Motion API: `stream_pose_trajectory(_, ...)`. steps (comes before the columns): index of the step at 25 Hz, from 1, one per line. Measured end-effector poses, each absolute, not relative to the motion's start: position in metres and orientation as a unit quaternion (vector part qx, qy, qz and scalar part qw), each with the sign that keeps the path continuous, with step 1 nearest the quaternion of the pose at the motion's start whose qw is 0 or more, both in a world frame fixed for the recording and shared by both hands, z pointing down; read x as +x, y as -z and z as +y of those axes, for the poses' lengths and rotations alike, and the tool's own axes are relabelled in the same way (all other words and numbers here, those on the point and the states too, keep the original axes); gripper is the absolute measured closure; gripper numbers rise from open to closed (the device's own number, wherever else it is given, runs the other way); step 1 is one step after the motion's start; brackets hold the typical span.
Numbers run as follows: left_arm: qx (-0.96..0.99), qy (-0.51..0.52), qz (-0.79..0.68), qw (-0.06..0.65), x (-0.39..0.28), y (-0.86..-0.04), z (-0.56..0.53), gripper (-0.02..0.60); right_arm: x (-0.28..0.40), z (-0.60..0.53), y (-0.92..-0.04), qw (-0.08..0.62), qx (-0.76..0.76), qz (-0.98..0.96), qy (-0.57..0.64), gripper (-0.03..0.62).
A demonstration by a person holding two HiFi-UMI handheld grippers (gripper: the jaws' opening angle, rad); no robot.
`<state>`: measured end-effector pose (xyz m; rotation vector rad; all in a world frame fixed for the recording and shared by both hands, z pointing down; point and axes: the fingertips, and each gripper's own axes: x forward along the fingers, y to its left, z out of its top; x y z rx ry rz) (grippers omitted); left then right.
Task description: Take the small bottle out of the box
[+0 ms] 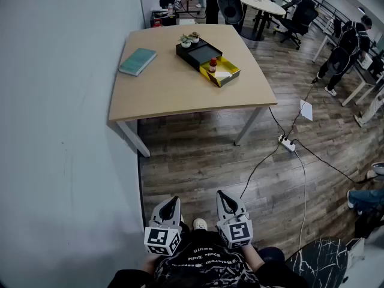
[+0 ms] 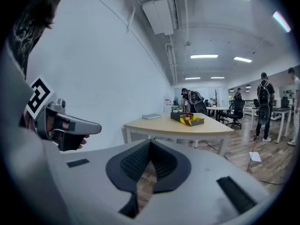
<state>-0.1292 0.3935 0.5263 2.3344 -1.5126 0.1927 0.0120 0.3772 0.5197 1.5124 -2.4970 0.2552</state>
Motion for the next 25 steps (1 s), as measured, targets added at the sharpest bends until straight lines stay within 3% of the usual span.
stream_pose_trajectory(9, 0.821, -0.061, -0.536, 0.184, -0.12, -0.524, 0.395, 0.577, 0.022, 0.375, -0.515, 0.115, 0.513, -0.846, -0.088, 0.592)
stream_pose_trajectory(19, 0.841, -0.052, -0.506, 0.186, -0.123, -0.519, 0.393, 0.577, 0.015, 0.371, -0.508, 0.071, 0.53, -0.838, -0.113, 0.588)
stream_pose_trajectory(21, 0.839, -0.043, -0.51, 0.186, -0.128, -0.517, 0.391, 0.577, 0.012, 0.371, -0.509, 0.07, 0.527, -0.838, -0.118, 0.501)
stream_pose_trajectory(23, 0.834, -0.037, -0.518, 0.188, -0.134, -0.517, 0.387, 0.564, 0.011, 0.372, -0.51, 0.074, 0.527, -0.838, -0.119, 0.499)
stream_pose_trajectory(24, 0.834, -0.037, -0.517, 0.191, -0.136, -0.519, 0.386, 0.523, 0.011, 0.372, -0.51, 0.075, 0.527, -0.838, -0.12, 0.491)
stream_pose_trajectory(25, 0.836, -0.04, -0.511, 0.195, -0.136, -0.521, 0.385, 0.444, 0.011, 0.373, -0.511, 0.076, 0.527, -0.838, -0.122, 0.414)
